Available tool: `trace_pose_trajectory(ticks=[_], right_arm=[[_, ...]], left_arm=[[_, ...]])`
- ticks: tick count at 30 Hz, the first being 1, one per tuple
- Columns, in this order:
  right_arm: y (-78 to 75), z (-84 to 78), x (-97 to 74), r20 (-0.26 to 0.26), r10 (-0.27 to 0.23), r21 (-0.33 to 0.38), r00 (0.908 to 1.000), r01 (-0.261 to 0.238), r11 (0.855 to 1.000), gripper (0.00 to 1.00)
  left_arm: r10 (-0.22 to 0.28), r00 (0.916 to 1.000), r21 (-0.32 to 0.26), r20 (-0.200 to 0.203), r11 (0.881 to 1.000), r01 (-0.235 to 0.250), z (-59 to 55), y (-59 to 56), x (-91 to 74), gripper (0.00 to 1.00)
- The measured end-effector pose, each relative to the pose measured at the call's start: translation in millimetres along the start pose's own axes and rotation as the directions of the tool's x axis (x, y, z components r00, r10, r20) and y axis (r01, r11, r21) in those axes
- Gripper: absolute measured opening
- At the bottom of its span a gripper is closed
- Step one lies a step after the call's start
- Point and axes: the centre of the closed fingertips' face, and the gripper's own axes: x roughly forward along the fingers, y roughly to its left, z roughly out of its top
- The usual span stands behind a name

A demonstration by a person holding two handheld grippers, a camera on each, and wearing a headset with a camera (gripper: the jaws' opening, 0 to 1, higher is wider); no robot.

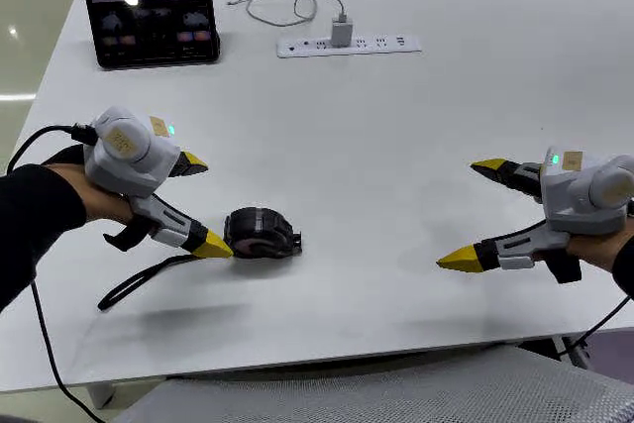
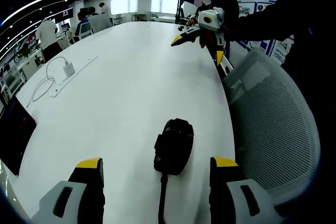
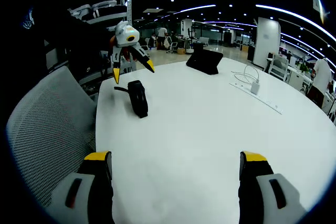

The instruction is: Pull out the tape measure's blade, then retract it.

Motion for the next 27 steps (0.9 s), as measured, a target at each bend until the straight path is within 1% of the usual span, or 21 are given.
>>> trace_pose_trajectory(ticks=[2, 7, 11, 13, 15, 19, 20, 23, 27], right_arm=[[2.5, 2.1, 4.4, 0.003, 0.018, -0.008, 0.9998, -0.018, 1.000, 0.94], [9.0, 6.5, 18.4, -0.004, 0.052, -0.023, 0.9986, -0.053, 0.998, 0.94], [14.0, 10.8, 30.1, -0.009, 0.083, -0.030, 0.9965, -0.083, 0.996, 0.93], [15.9, 15.0, 36.2, -0.002, 0.088, -0.043, 0.9961, -0.088, 0.995, 0.94], [18.4, 19.8, 41.4, 0.008, 0.100, -0.052, 0.9950, -0.099, 0.994, 0.95], [23.5, 25.2, 50.6, 0.009, 0.123, -0.071, 0.9924, -0.122, 0.990, 0.92], [25.2, 27.0, 54.2, 0.009, 0.130, -0.078, 0.9915, -0.129, 0.989, 0.91], [33.4, 34.7, 62.8, 0.016, 0.165, -0.103, 0.9862, -0.162, 0.981, 0.84], [41.7, 44.5, 74.3, 0.018, 0.197, -0.126, 0.9803, -0.193, 0.973, 0.79]], left_arm=[[-0.003, 1.0000, 0.006, -0.007, 1.000, 0.003, -0.4, 1.3, 3.4, 0.77], [-0.019, 0.9996, 0.034, -0.023, 0.999, 0.020, 3.2, 0.2, 12.3, 0.73], [-0.044, 0.9987, 0.046, -0.027, 0.998, 0.045, 8.9, -3.3, 19.4, 0.66], [-0.052, 0.9980, 0.065, -0.037, 0.996, 0.054, 9.6, -4.6, 23.2, 0.62], [-0.058, 0.9973, 0.072, -0.046, 0.996, 0.061, 10.3, -5.4, 26.7, 0.58], [-0.073, 0.9960, 0.079, -0.052, 0.994, 0.077, 12.4, -7.0, 31.6, 0.54], [-0.080, 0.9951, 0.089, -0.059, 0.992, 0.085, 12.1, -7.6, 33.2, 0.54], [-0.093, 0.9929, 0.111, -0.074, 0.989, 0.101, 11.2, -9.5, 35.9, 0.53], [-0.099, 0.9919, 0.122, -0.080, 0.987, 0.108, 11.3, -10.9, 36.9, 0.51]])
